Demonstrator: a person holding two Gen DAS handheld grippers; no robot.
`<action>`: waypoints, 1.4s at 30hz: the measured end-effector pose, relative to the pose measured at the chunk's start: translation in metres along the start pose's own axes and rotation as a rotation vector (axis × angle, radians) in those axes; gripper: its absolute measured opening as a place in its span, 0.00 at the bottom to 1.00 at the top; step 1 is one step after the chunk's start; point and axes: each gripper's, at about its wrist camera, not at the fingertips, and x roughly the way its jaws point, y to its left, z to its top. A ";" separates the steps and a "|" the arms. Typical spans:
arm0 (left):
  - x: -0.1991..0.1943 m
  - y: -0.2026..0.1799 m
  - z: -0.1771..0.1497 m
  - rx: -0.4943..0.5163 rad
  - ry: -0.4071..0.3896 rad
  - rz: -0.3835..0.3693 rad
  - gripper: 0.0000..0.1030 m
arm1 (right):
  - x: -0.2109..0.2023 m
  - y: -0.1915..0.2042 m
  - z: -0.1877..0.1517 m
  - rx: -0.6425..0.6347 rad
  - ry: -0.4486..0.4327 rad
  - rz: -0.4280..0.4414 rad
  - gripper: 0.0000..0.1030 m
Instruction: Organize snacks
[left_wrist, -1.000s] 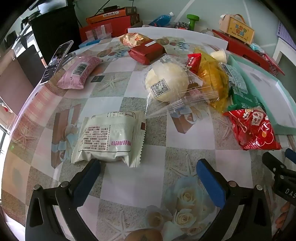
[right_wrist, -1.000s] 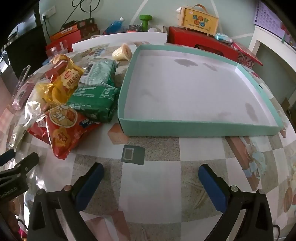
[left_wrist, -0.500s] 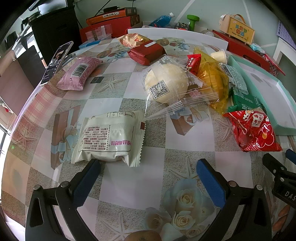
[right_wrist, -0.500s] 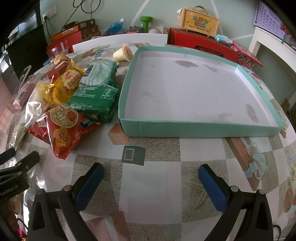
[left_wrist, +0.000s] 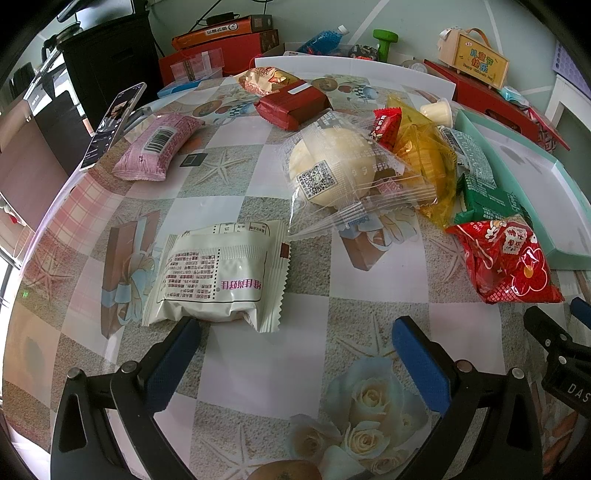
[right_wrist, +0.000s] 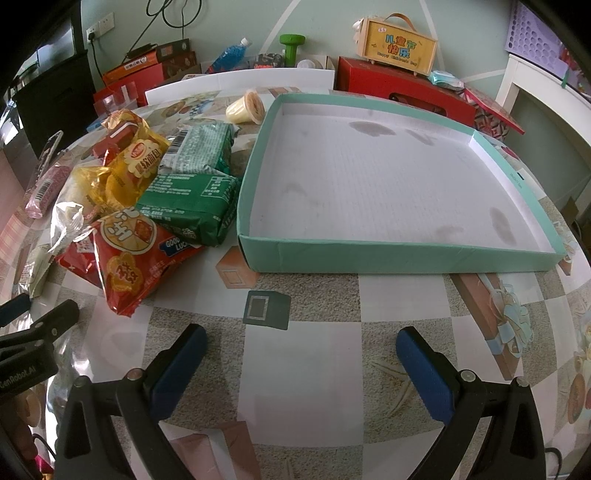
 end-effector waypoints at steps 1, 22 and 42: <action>0.000 0.000 0.000 0.000 0.000 0.000 1.00 | 0.000 0.000 0.000 0.000 0.000 0.000 1.00; 0.000 -0.001 0.001 -0.005 -0.006 -0.004 1.00 | -0.001 0.000 0.001 -0.002 -0.005 0.003 1.00; 0.000 -0.001 0.000 -0.005 -0.008 -0.003 1.00 | 0.000 0.000 0.001 0.000 -0.008 0.009 1.00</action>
